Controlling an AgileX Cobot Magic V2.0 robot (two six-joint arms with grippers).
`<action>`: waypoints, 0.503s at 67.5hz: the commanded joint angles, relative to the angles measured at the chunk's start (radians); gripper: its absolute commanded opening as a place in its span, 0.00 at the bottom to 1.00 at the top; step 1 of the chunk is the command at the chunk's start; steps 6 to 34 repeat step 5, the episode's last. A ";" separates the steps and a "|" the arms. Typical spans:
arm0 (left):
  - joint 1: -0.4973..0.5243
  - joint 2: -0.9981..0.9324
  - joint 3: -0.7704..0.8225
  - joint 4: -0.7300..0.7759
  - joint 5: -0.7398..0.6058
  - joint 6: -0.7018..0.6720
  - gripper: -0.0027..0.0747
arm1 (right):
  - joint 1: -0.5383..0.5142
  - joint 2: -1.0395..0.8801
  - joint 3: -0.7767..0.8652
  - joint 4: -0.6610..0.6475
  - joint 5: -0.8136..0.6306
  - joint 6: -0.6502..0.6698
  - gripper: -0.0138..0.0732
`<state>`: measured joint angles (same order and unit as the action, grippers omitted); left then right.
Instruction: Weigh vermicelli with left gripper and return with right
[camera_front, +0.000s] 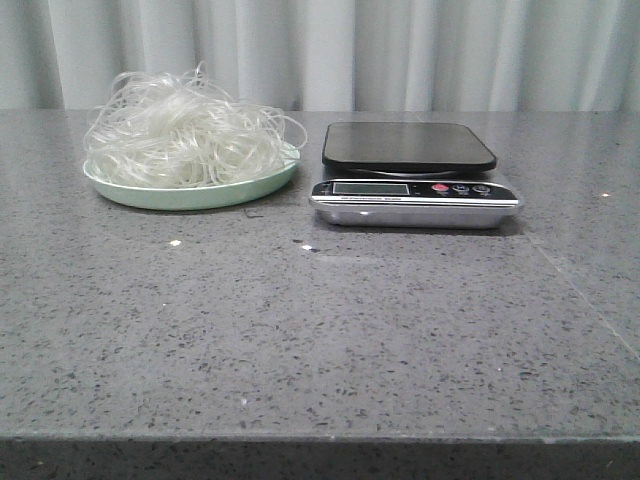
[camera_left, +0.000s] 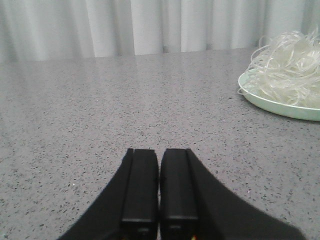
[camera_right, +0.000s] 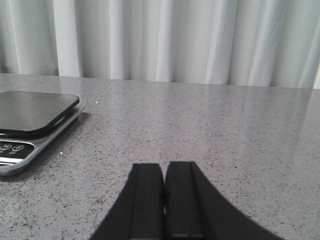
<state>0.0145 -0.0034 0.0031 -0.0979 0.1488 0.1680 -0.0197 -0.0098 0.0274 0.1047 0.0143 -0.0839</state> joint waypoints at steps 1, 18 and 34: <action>0.001 -0.020 0.007 -0.010 -0.076 -0.012 0.21 | -0.006 -0.017 -0.007 0.004 -0.073 -0.009 0.33; 0.001 -0.020 0.007 -0.010 -0.076 -0.012 0.21 | -0.006 -0.017 -0.007 0.004 -0.073 -0.009 0.33; 0.001 -0.020 0.007 -0.010 -0.076 -0.012 0.21 | -0.006 -0.017 -0.007 0.004 -0.073 -0.009 0.33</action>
